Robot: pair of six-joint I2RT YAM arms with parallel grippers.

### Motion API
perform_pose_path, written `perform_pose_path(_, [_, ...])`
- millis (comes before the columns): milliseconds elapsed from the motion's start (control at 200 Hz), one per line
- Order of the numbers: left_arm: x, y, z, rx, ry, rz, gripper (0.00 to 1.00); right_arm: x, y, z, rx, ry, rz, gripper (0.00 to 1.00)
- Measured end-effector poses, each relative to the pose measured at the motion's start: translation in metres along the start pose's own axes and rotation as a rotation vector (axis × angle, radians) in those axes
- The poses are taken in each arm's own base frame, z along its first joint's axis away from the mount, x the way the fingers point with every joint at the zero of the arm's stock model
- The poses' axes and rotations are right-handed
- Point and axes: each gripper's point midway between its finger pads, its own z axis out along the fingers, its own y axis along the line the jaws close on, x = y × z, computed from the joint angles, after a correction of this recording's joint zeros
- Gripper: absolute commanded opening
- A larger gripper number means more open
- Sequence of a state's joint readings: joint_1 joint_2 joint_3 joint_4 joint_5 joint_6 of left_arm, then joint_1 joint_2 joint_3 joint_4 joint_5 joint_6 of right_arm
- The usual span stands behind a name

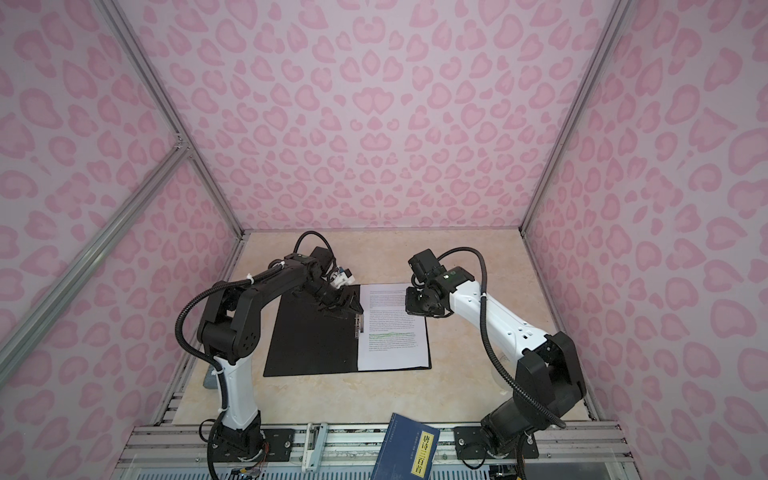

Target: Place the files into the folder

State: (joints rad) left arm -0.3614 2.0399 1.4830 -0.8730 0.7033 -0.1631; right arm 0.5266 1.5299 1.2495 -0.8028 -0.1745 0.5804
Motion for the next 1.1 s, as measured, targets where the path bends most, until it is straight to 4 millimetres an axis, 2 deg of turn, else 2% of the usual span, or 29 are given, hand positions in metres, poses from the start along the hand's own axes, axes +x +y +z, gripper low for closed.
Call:
perform_pose_path(230, [0.021,-0.001,0.019,-0.004,0.074,-0.017,0.73,0.007,-0.008,-0.001,0.004,-0.003,0.009,0.18])
perform_pose_path(415, [0.022,-0.002,0.031,0.013,0.107,-0.039,0.73,0.007,-0.01,-0.001,0.001,-0.012,0.021,0.18])
perform_pose_path(805, [-0.003,-0.014,0.041,0.072,0.11,-0.068,0.73,0.01,-0.018,0.002,0.012,-0.004,0.034,0.18])
perform_pose_path(980, [-0.032,-0.022,0.043,0.098,0.079,-0.057,0.73,0.008,-0.026,0.004,0.019,-0.007,0.056,0.22])
perform_pose_path(1100, [-0.05,-0.026,0.045,0.102,0.059,-0.024,0.73,0.002,-0.039,0.007,0.029,-0.017,0.088,0.26])
